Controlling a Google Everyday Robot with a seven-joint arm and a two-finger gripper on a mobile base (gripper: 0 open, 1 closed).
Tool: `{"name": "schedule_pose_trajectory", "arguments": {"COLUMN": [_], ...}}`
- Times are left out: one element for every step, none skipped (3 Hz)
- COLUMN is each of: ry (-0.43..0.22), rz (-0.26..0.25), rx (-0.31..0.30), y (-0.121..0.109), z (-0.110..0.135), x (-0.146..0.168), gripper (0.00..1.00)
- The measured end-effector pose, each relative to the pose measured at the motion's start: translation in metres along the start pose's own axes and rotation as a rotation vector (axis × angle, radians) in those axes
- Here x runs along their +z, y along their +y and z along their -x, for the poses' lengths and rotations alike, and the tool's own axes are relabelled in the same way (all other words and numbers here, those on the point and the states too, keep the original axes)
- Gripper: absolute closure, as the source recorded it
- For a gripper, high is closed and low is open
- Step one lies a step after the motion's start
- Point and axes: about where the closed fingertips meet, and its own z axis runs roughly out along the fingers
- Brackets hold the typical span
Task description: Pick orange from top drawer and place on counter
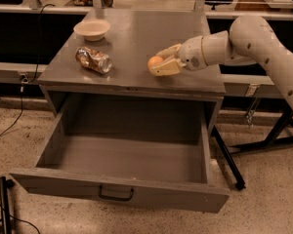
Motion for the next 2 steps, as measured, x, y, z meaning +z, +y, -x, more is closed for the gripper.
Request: {"name": "schedule_pose_trajectory", "arguments": {"ry": [0.006,0.016], "rz": [-0.002,-0.01], "rx": [0.02,0.047], "y": [-0.0022,-0.0038], "z": [-0.0058,-0.0121], "x": [0.0013,0.0027], "gripper": [1.0,0.83]}}
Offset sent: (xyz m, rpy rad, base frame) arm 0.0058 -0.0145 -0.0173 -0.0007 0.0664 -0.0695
